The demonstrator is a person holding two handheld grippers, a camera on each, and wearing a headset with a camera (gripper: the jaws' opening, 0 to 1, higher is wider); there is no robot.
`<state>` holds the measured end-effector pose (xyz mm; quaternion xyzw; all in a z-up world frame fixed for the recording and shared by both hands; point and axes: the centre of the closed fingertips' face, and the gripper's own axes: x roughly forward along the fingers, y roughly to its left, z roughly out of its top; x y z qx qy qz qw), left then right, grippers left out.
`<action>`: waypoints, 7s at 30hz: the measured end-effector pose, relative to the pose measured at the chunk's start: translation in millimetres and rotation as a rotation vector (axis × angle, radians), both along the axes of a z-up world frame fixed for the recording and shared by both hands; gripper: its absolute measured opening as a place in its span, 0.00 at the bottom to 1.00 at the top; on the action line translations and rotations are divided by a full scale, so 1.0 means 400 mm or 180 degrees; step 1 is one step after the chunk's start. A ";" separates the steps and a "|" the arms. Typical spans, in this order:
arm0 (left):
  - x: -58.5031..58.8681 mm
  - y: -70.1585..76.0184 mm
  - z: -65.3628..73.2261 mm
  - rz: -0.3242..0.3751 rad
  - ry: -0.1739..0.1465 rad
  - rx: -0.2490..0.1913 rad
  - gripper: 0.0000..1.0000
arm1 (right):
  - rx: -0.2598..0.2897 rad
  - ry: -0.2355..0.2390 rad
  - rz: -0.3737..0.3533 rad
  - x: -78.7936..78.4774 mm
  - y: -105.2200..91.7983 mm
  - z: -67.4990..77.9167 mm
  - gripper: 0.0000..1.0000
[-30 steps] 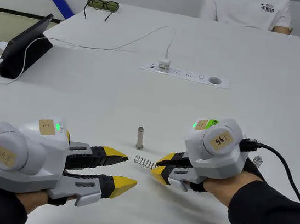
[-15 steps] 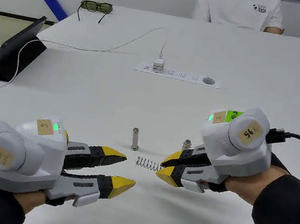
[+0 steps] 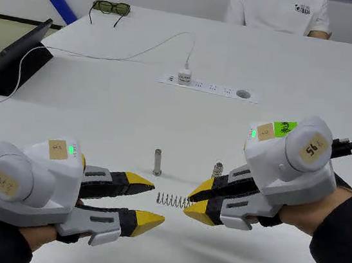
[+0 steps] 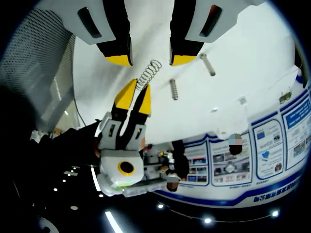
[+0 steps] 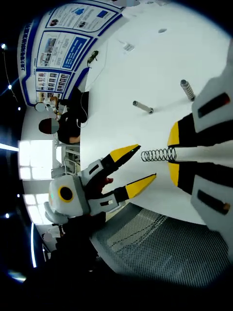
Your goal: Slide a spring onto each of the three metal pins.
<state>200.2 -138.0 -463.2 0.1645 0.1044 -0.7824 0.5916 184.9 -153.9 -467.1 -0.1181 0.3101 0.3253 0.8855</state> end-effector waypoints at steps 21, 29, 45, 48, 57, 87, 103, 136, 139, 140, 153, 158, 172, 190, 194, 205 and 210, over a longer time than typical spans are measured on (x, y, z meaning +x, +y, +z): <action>-0.041 0.003 -0.012 -0.0305 -0.0137 0.0051 0.13 | -0.0097 0.0102 0.0329 -0.031 0.030 0.009 0.12; -0.041 0.002 -0.012 -0.0309 -0.0146 0.0052 0.12 | -0.0015 0.0011 0.0311 -0.023 0.035 0.049 0.12; -0.044 0.000 -0.014 -0.0304 -0.0139 0.0063 0.11 | 0.0149 -0.0242 0.0306 0.014 0.080 0.106 0.12; -0.046 0.000 -0.014 -0.0310 -0.0134 0.0059 0.11 | 0.0146 -0.0272 0.0316 0.022 0.092 0.110 0.12; -0.048 0.000 -0.016 -0.0301 -0.0108 0.0051 0.11 | 0.0127 -0.0296 0.0316 0.032 0.102 0.110 0.11; 0.010 0.015 -0.006 0.0081 0.0094 -0.0048 0.25 | 0.0008 -0.0390 -0.0137 0.118 -0.016 0.128 0.11; 0.010 0.024 -0.012 0.0135 0.0126 -0.0037 0.25 | -0.0051 -0.0612 -0.0501 0.253 -0.079 0.157 0.11; 0.011 0.023 -0.027 0.0190 0.0224 -0.0018 0.24 | -0.0184 -0.0429 -0.0576 0.322 -0.082 0.061 0.12; 0.011 0.023 -0.027 0.0195 0.0224 -0.0019 0.24 | -0.0181 -0.0412 -0.0585 0.324 -0.082 0.052 0.12; 0.012 0.023 -0.026 0.0201 0.0228 -0.0021 0.24 | -0.0197 -0.0410 -0.0588 0.326 -0.082 0.048 0.12; 0.015 0.024 -0.032 0.0229 0.0241 -0.0005 0.24 | -0.0200 -0.0253 -0.0655 0.331 -0.088 -0.021 0.12; 0.016 0.024 -0.034 0.0234 0.0244 0.0001 0.24 | -0.0202 -0.0215 -0.0687 0.337 -0.089 -0.037 0.12; 0.020 0.025 -0.034 0.0257 0.0254 -0.0001 0.24 | -0.0261 -0.0133 -0.0697 0.338 -0.089 -0.078 0.12; 0.030 0.027 -0.032 0.0286 0.0227 0.0006 0.26 | -0.0243 -0.0239 -0.0756 0.320 -0.095 -0.037 0.16; 0.034 0.026 -0.029 0.0311 0.0226 -0.0008 0.27 | -0.0233 -0.0287 -0.0768 0.308 -0.096 -0.024 0.16; 0.042 0.024 -0.025 0.0350 0.0224 -0.0027 0.30 | -0.0172 -0.0423 -0.0788 0.266 -0.092 0.013 0.18; 0.045 0.021 -0.024 0.0355 0.0226 -0.0035 0.31 | -0.0068 -0.0481 -0.0809 0.240 -0.087 0.031 0.19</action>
